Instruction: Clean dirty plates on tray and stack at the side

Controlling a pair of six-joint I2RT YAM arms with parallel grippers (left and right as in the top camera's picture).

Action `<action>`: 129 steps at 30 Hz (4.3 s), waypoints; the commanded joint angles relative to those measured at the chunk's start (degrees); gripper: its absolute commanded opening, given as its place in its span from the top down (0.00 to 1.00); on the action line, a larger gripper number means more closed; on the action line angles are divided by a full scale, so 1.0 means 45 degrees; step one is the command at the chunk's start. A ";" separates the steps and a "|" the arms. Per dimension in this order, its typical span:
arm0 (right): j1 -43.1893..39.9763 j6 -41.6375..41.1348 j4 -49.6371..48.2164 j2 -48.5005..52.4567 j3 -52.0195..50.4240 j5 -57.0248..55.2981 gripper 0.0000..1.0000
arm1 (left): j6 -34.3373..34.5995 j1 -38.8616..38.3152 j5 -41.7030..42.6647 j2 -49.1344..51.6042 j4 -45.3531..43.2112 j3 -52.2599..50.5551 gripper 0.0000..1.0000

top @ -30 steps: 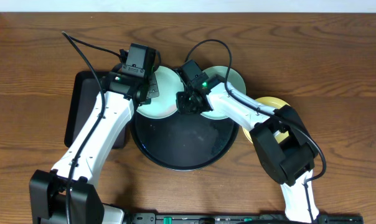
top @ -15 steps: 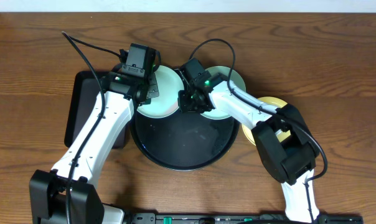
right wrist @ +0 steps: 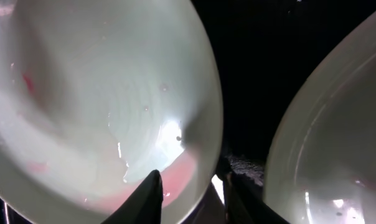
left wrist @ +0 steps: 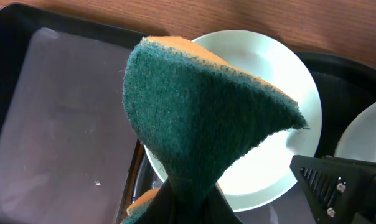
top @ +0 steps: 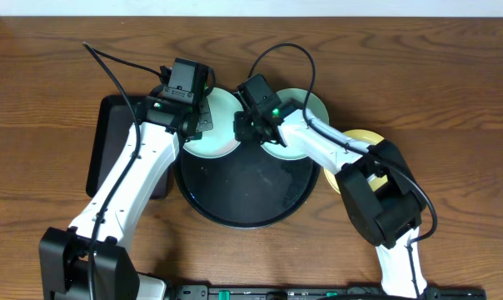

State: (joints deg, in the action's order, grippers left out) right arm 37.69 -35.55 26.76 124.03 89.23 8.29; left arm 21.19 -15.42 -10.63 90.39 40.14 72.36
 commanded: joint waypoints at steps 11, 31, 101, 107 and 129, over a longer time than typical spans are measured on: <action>0.0510 -0.0758 0.0049 0.0185 -0.0019 -0.1783 0.91 | 0.0121 0.0029 -0.0063 0.0063 0.0015 0.0257 0.92; 0.0651 -0.0753 -0.0010 0.0695 -0.0019 -0.1627 0.88 | 0.0121 0.0029 -0.0063 0.0063 0.0015 0.0257 0.92; 0.0374 0.0772 0.4575 -0.0408 -0.0369 -0.1462 0.99 | -0.3526 -0.1010 0.5280 0.3750 -0.0058 -0.1005 0.93; 0.0374 0.0772 0.4561 -0.0408 -0.0369 -0.1462 0.99 | -0.3784 -0.0996 0.4138 0.3750 -0.0651 -0.1005 0.93; 0.0447 0.0777 0.4566 -0.0408 -0.0369 -0.1457 0.99 | -0.3041 -0.1020 0.4556 0.3619 0.0355 -0.0855 0.92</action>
State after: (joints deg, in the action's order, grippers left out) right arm 39.68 -33.19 46.70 122.58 88.86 4.34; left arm 13.39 -19.62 0.62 106.61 40.45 68.53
